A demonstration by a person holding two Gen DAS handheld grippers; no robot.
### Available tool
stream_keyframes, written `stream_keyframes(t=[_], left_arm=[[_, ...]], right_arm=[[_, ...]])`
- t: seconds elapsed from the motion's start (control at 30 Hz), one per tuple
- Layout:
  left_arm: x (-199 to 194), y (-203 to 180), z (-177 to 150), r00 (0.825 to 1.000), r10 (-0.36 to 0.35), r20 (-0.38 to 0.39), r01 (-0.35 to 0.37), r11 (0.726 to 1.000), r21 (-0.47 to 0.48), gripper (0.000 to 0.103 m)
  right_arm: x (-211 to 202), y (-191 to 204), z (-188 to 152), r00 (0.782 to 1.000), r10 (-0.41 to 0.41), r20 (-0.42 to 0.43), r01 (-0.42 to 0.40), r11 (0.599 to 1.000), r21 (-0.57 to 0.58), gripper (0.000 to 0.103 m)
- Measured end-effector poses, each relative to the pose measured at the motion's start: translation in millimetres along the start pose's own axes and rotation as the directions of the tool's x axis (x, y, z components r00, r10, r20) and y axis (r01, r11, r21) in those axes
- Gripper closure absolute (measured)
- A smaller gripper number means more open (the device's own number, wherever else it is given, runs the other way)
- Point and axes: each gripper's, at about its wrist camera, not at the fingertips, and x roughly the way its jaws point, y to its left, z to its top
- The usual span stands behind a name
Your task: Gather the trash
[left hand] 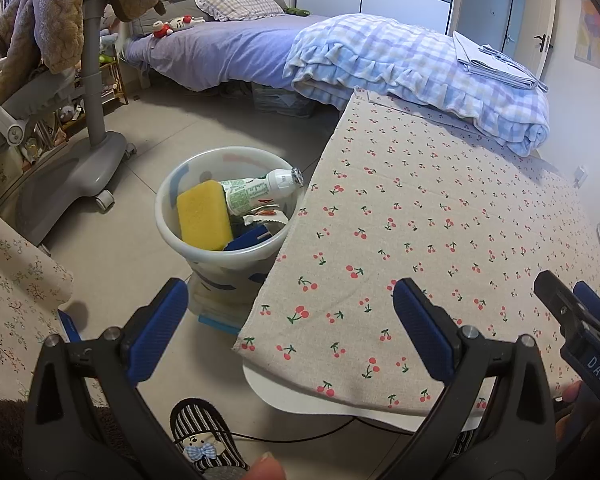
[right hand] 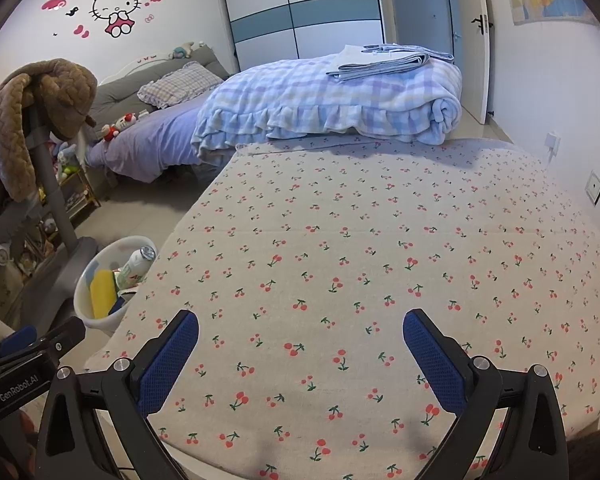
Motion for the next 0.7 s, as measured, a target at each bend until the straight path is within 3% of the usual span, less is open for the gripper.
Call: stream_keyframes(t=[0.7], left_arm=[[-3.9, -3.4, 0.4, 1.0, -0.02, 0.003, 0.02, 1.0, 0.004, 0.001]], right_arm=[[0.6, 2.8, -0.9, 1.0, 0.014, -0.004, -0.014, 1.0, 0.024, 0.0]])
